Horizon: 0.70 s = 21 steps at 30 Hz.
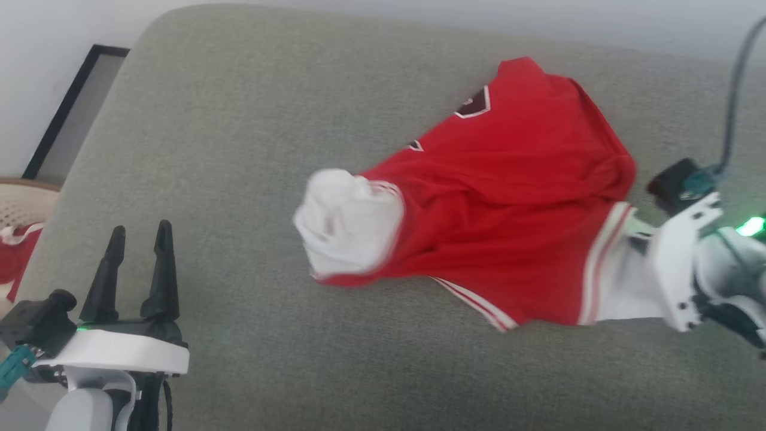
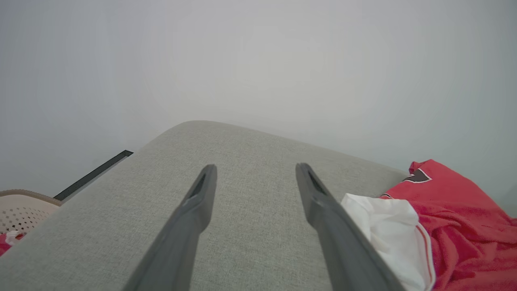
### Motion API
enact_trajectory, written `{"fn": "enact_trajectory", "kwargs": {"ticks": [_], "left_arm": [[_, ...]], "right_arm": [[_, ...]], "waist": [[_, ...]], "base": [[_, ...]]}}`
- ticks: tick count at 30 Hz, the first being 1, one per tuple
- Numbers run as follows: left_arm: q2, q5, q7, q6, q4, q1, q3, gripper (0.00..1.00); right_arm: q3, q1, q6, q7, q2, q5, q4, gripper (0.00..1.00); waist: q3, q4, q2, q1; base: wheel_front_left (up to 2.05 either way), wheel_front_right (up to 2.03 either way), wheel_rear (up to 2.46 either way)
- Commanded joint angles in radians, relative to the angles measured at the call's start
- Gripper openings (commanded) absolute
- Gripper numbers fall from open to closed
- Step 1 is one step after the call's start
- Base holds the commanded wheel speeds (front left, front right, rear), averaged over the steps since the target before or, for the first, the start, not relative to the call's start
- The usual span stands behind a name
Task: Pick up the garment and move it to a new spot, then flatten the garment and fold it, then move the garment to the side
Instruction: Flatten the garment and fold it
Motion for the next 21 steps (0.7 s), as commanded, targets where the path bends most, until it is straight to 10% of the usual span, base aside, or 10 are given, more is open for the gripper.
{"fn": "enact_trajectory", "kwargs": {"ticks": [1, 10, 18, 21], "left_arm": [[0.003, -0.009, -0.004, -0.002, -0.004, 0.012, 0.005, 1.0], [0.02, -0.001, -0.004, -0.002, -0.014, 0.025, -0.002, 1.0], [0.038, 0.004, -0.004, -0.002, -0.007, 0.021, -0.026, 1.0], [0.047, 0.01, -0.004, -0.002, -0.003, 0.02, -0.034, 1.0]], "right_arm": [[-0.014, 0.015, -0.001, 0.009, -0.01, 0.006, -0.007, 0.0], [-0.193, 0.136, -0.001, 0.062, -0.091, 0.023, -0.022, 0.0], [-0.21, 0.164, -0.001, 0.005, -0.039, 0.03, 0.081, 0.0], [-0.188, 0.144, -0.001, -0.021, -0.019, 0.026, 0.128, 0.83]], "waist": [[-0.006, -0.013, 0.0, 0.0], [-0.025, -0.044, 0.0, 0.0], [-0.034, -0.046, 0.0, 0.0], [-0.04, -0.049, 0.0, 0.0]], "base": [[0.0, 0.0, 0.0], [0.0, 0.0, 0.0], [0.0, 0.0, 0.0], [0.0, 0.0, 0.0]]}}
